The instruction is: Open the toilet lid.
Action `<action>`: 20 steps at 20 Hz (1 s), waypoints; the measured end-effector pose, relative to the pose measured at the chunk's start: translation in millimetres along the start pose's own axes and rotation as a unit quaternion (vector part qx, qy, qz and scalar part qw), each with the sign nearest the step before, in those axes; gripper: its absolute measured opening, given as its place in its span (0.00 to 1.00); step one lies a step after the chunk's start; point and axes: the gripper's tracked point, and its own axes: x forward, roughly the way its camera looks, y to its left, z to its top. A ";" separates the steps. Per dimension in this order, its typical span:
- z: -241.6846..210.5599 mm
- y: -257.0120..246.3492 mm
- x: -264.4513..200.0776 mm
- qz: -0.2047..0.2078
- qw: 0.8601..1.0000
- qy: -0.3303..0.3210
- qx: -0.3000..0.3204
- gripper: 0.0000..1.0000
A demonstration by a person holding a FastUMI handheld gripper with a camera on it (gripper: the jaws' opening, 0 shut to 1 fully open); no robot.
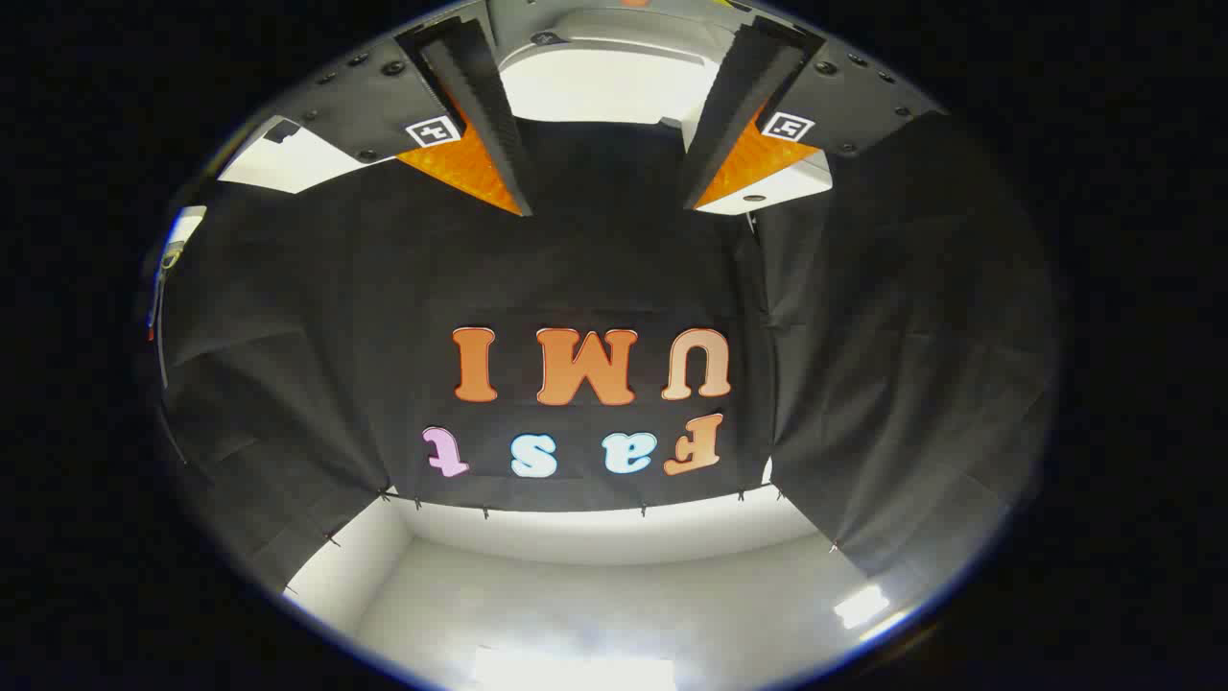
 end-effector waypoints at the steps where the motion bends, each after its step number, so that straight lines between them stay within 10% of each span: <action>1: -0.9 -1.6 0.7 -0.001 1.000 0.000 -0.001 0.98; 20: -22.3 -11.7 9.6 0.002 0.999 -0.003 0.053 0.98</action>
